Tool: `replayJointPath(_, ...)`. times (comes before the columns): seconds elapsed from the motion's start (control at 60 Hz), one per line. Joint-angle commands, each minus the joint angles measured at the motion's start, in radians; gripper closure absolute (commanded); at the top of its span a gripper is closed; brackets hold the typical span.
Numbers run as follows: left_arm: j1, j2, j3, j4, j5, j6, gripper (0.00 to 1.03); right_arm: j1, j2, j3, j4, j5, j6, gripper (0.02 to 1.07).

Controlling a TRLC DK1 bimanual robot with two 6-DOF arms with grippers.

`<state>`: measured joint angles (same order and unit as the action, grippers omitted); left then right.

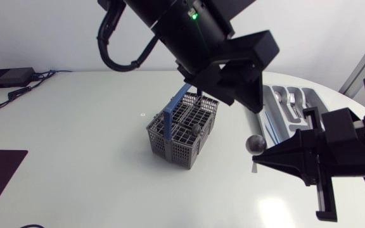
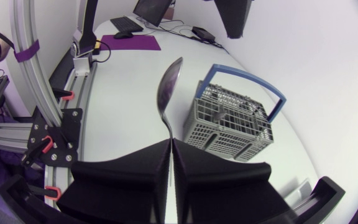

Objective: Unload the cutlery basket into the drawer organizer.

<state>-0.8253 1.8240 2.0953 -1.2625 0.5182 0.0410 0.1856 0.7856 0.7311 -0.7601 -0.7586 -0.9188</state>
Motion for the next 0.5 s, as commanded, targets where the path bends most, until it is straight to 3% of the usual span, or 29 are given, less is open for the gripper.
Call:
replayJointPath(0.0,0.022,0.040,0.040,-0.002,-0.032,-0.052,0.05,-0.090,0.003,-0.029,-0.012,0.004,-0.078,1.01)
replayJointPath(0.267,0.022,0.093,0.055,-0.014,-0.247,-0.104,0.05,-0.406,0.041,-0.118,0.058,-0.007,-0.324,1.01)
replayJointPath(0.483,0.020,0.124,0.012,0.006,-0.331,-0.133,0.05,-0.617,0.142,-0.164,0.185,-0.041,-0.457,1.01)
